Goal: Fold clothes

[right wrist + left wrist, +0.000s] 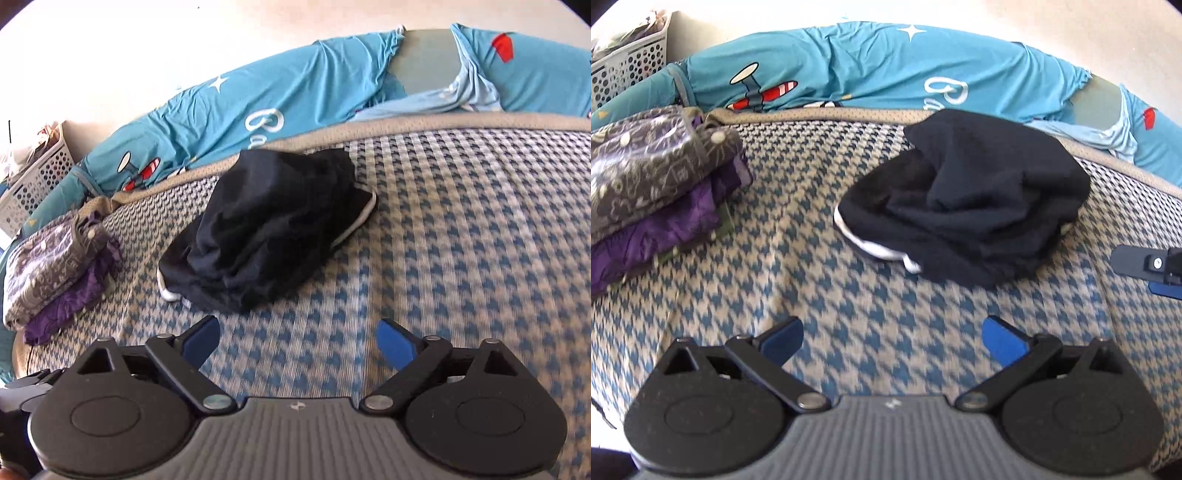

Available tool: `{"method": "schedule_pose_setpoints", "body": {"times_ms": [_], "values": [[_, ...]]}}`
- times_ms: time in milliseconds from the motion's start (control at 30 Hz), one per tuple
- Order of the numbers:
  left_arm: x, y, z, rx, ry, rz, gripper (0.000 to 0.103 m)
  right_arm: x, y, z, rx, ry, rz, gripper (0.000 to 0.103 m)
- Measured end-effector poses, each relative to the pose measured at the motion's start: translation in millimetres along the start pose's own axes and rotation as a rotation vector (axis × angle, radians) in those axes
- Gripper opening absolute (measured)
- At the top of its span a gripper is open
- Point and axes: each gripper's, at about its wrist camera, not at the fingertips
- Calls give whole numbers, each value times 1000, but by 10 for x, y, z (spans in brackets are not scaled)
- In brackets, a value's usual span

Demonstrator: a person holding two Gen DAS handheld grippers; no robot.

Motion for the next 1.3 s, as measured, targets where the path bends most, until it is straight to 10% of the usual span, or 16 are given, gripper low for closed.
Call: {"method": "schedule_pose_setpoints", "body": {"times_ms": [367,633,967,1300], "values": [[-82,537,-379,7,14,-31,103,-23,427,-318,49,36,-86,61],[-192,807,-724,3,14,-10,103,-249,663,-621,60,27,-69,59],[-350,960,-1005,-79,-24,106,103,-512,612,-976,29,-55,27,23],[-494,1039,-901,-45,-27,178,103,-153,593,-898,-2,-162,-80,14]]}}
Point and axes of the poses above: each gripper's, at about its wrist camera, not at the fingertips, and z roughly against the way its jaws point, x to its right, y to its top, and after that the axes turned 15 degrees about -y, right-handed
